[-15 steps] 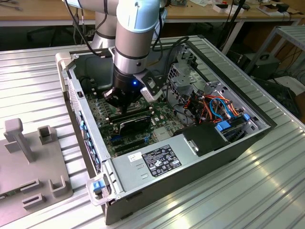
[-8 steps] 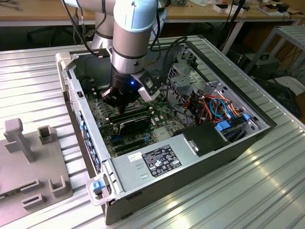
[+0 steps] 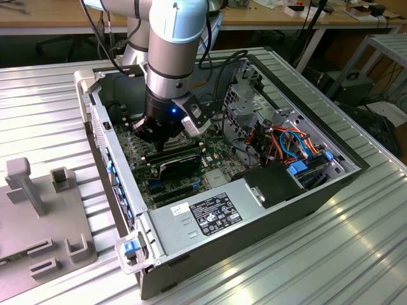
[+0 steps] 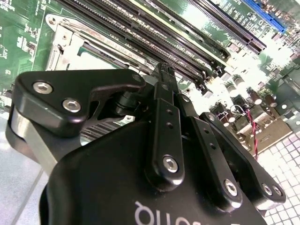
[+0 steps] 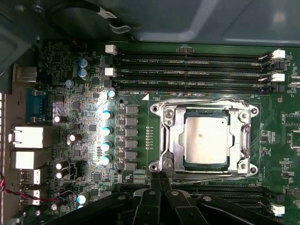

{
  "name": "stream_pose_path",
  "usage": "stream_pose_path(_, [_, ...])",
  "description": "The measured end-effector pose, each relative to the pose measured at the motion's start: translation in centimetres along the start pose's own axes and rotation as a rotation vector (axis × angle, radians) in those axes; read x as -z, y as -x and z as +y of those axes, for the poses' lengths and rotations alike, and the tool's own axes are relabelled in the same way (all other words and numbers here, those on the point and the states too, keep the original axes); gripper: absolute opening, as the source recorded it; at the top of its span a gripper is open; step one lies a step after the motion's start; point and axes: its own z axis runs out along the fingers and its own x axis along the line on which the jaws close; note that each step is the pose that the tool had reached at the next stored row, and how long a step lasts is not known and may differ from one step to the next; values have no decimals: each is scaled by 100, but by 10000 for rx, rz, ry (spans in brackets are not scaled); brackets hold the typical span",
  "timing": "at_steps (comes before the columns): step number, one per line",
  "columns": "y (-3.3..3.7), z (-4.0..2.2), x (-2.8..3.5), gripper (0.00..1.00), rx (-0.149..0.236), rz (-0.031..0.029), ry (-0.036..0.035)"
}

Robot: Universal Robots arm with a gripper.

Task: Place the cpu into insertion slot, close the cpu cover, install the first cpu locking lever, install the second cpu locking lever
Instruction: 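Install the second cpu locking lever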

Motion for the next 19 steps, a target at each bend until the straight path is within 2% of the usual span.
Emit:
stream_pose_path(6, [-1,0,-11,11,5,-2,12])
stream_pose_path(10, [-11,5,-28,11,14,-2,48])
stream_pose_path(11, [-11,8,-36,11,17,-2,63])
stream_pose_path(14, [-11,20,-66,11,24,-3,170])
stream_pose_path(19, [-12,27,-95,11,34,-5,258])
